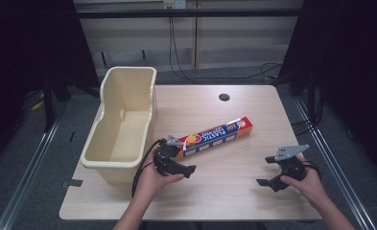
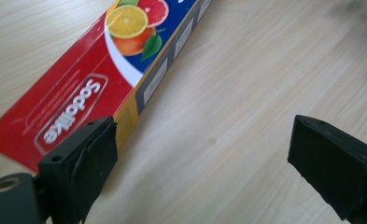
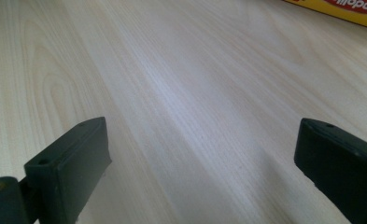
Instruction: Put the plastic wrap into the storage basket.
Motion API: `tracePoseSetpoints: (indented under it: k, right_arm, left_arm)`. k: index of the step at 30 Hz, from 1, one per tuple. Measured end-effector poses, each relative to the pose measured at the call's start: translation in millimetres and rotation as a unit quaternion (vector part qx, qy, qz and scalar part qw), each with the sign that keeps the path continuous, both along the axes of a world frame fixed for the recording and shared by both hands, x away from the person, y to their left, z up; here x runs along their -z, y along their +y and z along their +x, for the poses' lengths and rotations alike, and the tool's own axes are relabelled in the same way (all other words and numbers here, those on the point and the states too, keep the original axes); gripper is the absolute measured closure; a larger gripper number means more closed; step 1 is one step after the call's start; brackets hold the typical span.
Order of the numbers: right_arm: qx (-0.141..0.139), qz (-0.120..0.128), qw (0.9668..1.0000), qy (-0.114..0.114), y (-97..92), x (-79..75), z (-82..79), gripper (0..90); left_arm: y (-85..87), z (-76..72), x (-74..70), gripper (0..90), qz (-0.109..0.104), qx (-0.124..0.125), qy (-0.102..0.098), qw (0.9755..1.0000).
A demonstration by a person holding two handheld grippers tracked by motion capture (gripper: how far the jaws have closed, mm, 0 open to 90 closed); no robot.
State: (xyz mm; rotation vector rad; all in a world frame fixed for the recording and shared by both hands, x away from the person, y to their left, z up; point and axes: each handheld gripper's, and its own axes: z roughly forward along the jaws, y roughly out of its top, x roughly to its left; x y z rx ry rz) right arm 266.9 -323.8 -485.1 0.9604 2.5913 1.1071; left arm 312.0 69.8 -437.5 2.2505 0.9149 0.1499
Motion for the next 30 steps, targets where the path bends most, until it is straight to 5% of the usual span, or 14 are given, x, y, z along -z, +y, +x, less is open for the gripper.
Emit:
tracePoseSetpoints:
  k: [12,15,21,25,30]
  right_arm:
    - [0.004,0.013,0.9999,-0.008,-2.7,-5.2,0.0,3.6]
    - [0.002,0.020,0.9998,-0.008,-4.1,-6.2,0.4,3.3]
    - [-0.002,0.022,0.9997,-0.012,-5.2,-7.0,-0.7,3.3]
    - [-0.003,0.022,0.9997,-0.008,-6.0,-6.4,-0.3,3.3]
    - [-0.002,0.023,0.9997,-0.011,-6.8,-6.2,0.2,3.4]
  left_arm:
    - [-25.7,39.9,-12.3,7.7,-0.001,0.014,0.016,0.9998]
    - [-34.0,57.5,-15.4,7.7,0.015,0.021,0.010,0.9996]
    - [-46.4,78.5,-11.2,12.7,0.019,0.027,0.019,0.9993]
    - [-54.5,92.0,-3.0,16.4,0.012,0.060,0.024,0.9979]
    - [-61.7,100.3,1.8,18.3,0.023,0.063,0.014,0.9976]
